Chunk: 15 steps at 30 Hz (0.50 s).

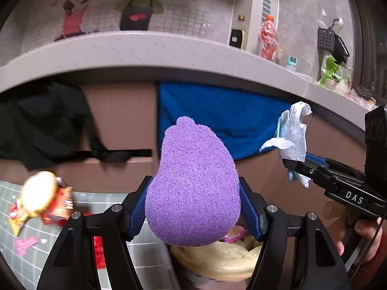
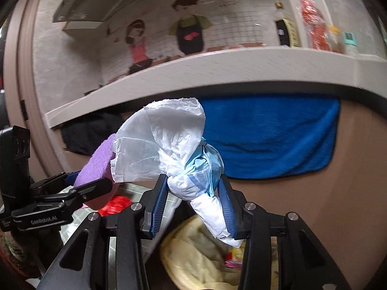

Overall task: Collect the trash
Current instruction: 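Carry the purple sponge in the left gripper while the right gripper carries the white bundle over the bin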

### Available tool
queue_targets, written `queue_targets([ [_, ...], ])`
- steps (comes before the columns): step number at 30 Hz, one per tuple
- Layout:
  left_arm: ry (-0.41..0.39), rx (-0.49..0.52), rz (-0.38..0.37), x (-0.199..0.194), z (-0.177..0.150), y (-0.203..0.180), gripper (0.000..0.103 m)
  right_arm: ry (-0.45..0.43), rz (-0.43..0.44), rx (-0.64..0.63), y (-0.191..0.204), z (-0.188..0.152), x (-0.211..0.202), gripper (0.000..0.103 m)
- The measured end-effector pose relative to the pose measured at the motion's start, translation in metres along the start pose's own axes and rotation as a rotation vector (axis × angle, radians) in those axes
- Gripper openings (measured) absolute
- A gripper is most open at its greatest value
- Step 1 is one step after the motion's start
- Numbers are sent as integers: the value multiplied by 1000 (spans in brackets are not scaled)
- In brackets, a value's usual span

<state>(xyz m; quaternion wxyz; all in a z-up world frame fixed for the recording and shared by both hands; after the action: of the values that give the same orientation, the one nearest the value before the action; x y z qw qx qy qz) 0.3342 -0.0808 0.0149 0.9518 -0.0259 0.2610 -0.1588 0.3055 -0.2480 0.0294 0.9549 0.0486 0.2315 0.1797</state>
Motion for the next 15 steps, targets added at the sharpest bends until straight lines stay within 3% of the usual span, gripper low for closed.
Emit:
queue_targets([
  [6,47,12,-21,29,-18,-20,68,21,-61,8,-25,-11,5,39],
  [15,87,17,-17,48,-41,-32,68,51,-80,61,-47,-29,15,39],
])
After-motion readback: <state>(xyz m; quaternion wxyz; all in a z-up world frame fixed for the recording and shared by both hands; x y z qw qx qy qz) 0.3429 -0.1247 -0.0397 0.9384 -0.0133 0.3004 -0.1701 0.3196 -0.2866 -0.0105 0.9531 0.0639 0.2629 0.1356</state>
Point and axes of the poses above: each gripper's, at about its wrist camera, not at the fingertips, and x roughly the way its jaws point, y to its left, z to its top, the point moved 4 cm from there along x, roughly the way its jaws point, and after that the axes turned 4 degrees about z, right-handed, at the moved point
